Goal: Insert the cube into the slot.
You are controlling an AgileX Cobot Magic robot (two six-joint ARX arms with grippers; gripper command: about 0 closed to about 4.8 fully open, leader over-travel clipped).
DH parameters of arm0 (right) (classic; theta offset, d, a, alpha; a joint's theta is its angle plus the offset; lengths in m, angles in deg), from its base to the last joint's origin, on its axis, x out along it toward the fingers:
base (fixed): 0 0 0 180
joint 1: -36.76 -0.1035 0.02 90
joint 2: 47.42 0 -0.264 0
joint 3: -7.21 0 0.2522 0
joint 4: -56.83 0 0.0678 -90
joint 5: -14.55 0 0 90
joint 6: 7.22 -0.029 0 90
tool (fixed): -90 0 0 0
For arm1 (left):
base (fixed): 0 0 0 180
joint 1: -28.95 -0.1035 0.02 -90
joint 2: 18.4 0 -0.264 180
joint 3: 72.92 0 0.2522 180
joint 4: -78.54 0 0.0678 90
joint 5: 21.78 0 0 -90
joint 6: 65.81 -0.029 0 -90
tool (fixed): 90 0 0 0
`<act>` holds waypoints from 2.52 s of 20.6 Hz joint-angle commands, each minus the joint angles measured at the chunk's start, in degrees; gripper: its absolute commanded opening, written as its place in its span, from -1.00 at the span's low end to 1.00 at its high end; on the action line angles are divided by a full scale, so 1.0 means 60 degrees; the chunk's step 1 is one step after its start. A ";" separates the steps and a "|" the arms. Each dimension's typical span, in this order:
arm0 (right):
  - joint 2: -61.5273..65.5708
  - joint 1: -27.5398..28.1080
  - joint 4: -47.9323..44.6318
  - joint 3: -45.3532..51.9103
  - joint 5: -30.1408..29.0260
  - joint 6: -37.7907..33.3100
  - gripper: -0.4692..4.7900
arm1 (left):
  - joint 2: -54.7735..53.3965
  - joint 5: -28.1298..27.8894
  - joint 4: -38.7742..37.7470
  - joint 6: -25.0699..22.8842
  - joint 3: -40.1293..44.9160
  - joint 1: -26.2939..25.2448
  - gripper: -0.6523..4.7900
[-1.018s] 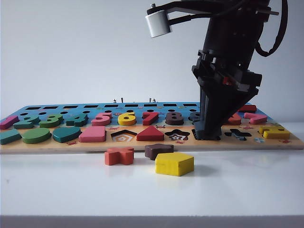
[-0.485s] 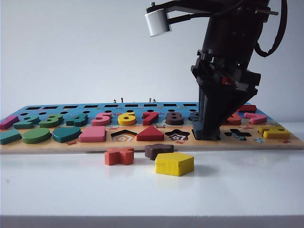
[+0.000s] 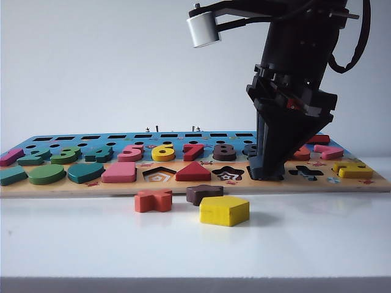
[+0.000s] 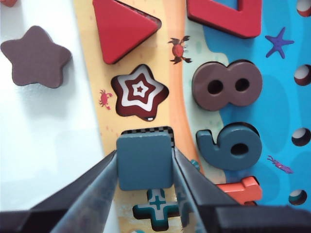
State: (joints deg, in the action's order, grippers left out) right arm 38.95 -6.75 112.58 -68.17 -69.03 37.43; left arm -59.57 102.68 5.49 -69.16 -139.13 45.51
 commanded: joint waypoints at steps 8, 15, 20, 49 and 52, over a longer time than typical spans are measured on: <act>-0.0033 -0.0022 0.0047 -0.0029 -0.0138 -0.0273 0.04 | 0.0004 0.0073 0.0157 -0.0040 -0.0047 0.0007 -0.70; -0.0044 -0.0022 0.0000 -0.0036 -0.0149 -0.0291 0.05 | 0.0007 0.0073 0.0153 -0.0040 -0.0047 0.0011 -0.70; -0.0044 -0.0022 -0.0350 -0.0040 -0.0321 -0.0291 0.05 | 0.0007 0.0073 0.0153 -0.0040 -0.0047 0.0007 -0.70; -0.1184 0.0117 -0.0284 -0.0087 0.0685 -0.6543 -0.85 | 0.0007 0.0076 0.0197 -0.0011 -0.0047 0.0011 -0.70; -0.1177 0.0117 0.0299 -0.0084 0.0685 -0.7380 -0.85 | 0.0007 0.0076 0.0193 -0.0015 -0.0047 0.0011 -0.70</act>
State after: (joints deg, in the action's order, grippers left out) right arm 32.04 -6.00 112.93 -68.55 -65.21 -3.69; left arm -59.59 102.68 5.84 -69.14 -139.13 45.51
